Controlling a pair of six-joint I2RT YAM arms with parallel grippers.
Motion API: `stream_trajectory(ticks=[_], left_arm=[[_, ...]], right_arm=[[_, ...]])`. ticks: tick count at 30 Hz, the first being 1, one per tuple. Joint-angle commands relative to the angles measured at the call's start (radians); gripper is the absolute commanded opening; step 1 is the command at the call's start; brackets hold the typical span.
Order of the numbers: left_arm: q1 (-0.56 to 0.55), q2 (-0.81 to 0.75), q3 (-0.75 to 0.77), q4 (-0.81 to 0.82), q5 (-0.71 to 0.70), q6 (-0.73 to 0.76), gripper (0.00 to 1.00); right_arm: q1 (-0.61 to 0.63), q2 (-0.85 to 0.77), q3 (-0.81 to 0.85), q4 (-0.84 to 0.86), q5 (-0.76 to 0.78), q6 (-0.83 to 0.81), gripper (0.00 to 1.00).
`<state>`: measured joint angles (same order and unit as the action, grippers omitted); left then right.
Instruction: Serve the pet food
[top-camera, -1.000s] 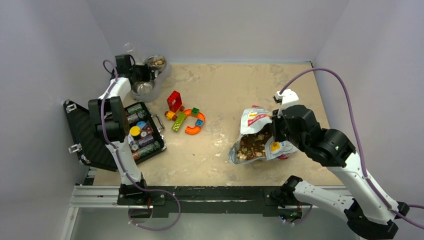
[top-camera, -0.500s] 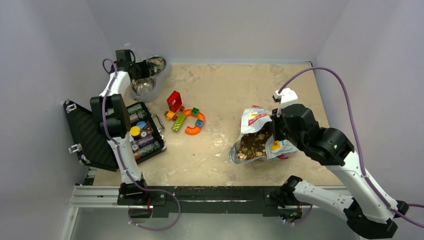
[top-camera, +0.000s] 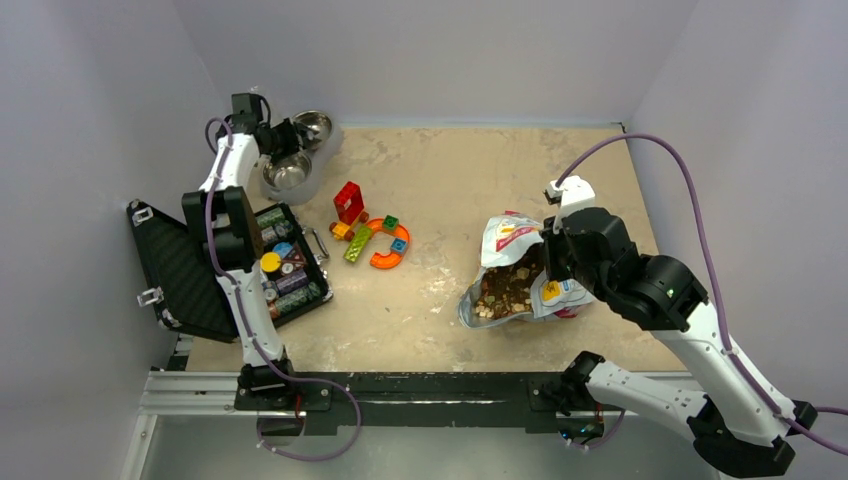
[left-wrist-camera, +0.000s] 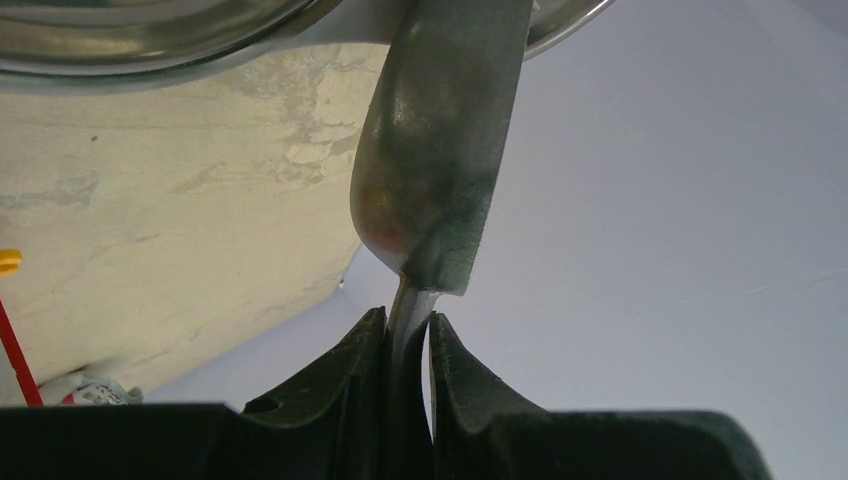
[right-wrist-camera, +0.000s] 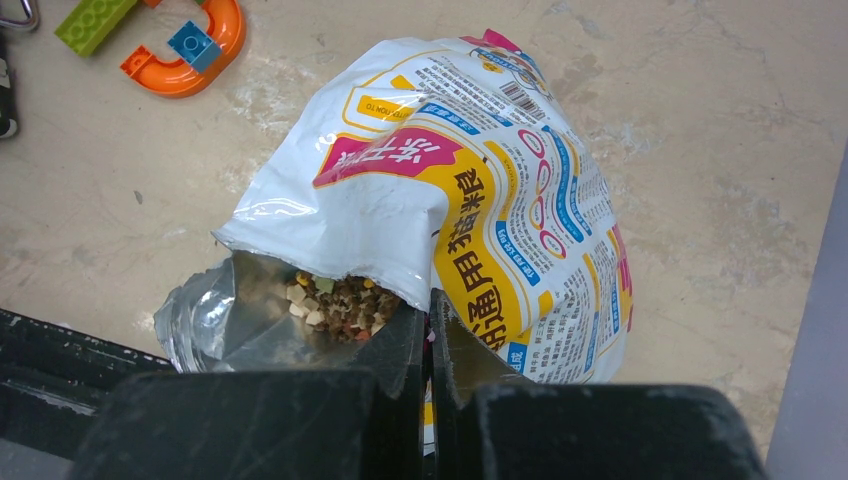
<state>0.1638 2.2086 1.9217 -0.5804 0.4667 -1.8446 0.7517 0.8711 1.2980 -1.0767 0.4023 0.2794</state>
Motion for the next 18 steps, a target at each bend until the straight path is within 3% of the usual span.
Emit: stream_trajectory(ticks=[1, 18], left_arm=[[0.009, 0.008, 0.085, -0.082, 0.023, -0.107, 0.00], [0.005, 0.090, 0.259, -0.183, 0.084, -0.400, 0.00]], right_arm=[[-0.005, 0.001, 0.052, 0.101, 0.056, -0.002, 0.00], [-0.004, 0.033, 0.063, 0.093, 0.034, 0.003, 0.00]])
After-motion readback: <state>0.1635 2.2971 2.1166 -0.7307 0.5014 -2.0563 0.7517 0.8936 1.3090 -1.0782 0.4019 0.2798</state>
